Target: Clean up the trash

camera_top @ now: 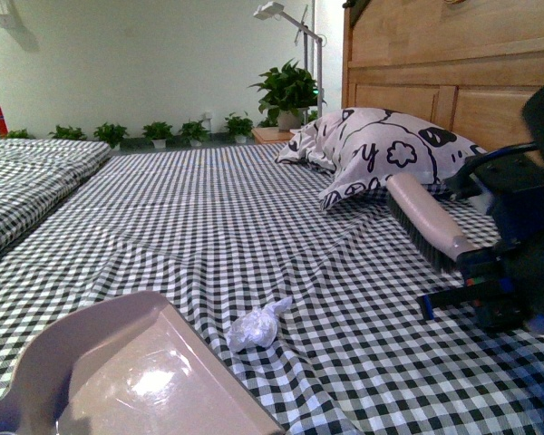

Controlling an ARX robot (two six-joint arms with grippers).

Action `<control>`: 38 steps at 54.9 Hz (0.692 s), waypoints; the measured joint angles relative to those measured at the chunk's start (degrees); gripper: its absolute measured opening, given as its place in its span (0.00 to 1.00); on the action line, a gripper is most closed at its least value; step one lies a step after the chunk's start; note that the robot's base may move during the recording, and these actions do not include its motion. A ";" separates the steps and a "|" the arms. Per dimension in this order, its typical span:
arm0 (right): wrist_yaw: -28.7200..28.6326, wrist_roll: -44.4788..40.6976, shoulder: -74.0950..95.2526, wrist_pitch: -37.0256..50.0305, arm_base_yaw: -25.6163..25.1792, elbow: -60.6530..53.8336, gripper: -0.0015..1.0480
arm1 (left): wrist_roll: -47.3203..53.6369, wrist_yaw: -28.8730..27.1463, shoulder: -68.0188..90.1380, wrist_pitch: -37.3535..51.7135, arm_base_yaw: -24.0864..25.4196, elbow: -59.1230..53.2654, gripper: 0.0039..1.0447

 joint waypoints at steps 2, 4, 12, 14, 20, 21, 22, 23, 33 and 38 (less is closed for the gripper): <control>0.87 -0.48 1.77 -0.35 0.26 1.33 0.19 | 0.02 0.00 0.00 0.00 0.02 -0.02 0.26; 1.68 -0.87 3.30 -0.66 0.52 2.54 0.19 | 0.00 0.00 -0.02 0.00 0.02 -0.02 0.26; 3.21 -2.43 7.96 -0.55 1.22 5.79 0.19 | 0.02 0.00 0.00 0.00 0.00 0.00 0.26; 3.10 -2.84 9.44 -0.39 1.38 6.21 0.19 | 0.02 0.00 -0.02 0.00 0.00 0.00 0.26; 2.25 -4.26 12.17 -0.24 1.53 6.23 0.19 | 0.02 0.00 0.00 0.00 0.00 0.00 0.26; 1.90 -4.57 12.59 -0.24 1.55 6.23 0.19 | 0.02 0.00 0.00 0.00 0.00 0.00 0.26; 1.64 -4.70 12.72 -0.24 1.57 6.23 0.19 | 0.02 0.00 -0.02 0.00 0.00 0.00 0.26; 1.14 -4.92 12.92 -0.24 1.64 6.21 0.19 | 0.02 0.00 0.00 0.00 0.02 0.00 0.26; -5.29 -6.05 12.48 -0.20 3.63 3.17 0.19 | 0.04 0.00 0.00 0.00 0.02 0.00 0.26; -8.79 -6.38 11.19 -0.26 4.92 1.05 0.19 | 0.04 0.00 0.00 0.00 0.02 0.00 0.26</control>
